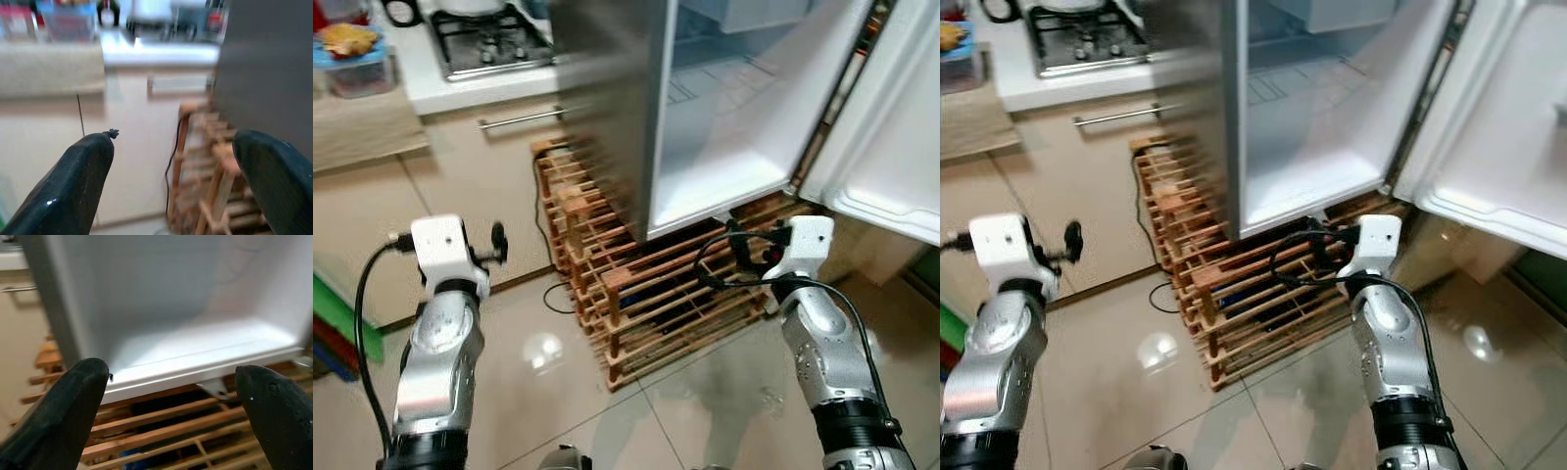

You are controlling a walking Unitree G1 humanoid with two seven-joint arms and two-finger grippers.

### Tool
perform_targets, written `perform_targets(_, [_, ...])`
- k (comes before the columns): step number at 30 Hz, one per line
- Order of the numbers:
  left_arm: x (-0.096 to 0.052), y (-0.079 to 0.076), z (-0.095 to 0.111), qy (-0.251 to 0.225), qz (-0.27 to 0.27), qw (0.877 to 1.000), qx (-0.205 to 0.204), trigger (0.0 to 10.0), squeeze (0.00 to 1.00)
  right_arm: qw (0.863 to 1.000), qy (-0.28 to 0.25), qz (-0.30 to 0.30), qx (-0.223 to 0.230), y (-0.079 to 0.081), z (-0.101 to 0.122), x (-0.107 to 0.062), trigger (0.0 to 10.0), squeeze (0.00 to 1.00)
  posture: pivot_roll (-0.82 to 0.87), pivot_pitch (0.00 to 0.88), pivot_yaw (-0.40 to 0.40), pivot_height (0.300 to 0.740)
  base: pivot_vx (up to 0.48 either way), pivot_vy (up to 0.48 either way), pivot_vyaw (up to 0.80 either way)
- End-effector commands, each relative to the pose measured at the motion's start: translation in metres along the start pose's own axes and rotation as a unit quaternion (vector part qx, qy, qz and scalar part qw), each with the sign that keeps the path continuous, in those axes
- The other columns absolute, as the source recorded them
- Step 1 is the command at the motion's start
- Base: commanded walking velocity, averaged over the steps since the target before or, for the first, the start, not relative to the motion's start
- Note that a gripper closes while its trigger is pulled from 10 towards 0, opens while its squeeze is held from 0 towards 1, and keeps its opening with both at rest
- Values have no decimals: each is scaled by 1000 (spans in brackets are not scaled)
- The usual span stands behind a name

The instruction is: Restocking fridge

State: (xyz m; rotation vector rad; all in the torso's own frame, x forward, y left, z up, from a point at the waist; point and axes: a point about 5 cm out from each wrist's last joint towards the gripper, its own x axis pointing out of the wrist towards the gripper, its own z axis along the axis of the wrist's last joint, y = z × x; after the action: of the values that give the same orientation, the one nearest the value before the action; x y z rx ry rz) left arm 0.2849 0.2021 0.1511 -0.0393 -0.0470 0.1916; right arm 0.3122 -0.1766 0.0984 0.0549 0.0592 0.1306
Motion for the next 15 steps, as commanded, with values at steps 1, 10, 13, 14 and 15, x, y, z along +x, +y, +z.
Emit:
perform_targets(1, [0,-9,6,-13,-10,1000,17,10000,0,1000,-2,-6,-6,-1,4,7,10000,0,-46,0,10,740,0,476,575])
perform_targets(10, [13,-25,-11,31,-23,999,35,10000,0,999,-16,30,27,17,7,7,10000,0,-69,0,-4,740,-40,235,571])
perform_targets(13, [16,-25,-14,43,-15,999,23,10000,0,999,-16,30,25,17,5,4,10000,0,-77,0,-8,740,0,0,562])
perform_targets(14, [17,-24,-14,42,-6,999,24,10000,0,999,-15,29,23,16,4,3,10000,0,-79,0,-8,740,0,0,544])
perform_targets(15, [17,-23,-13,40,0,999,27,10000,0,999,-14,29,22,15,3,3,10000,0,-80,0,-7,740,0,0,544])
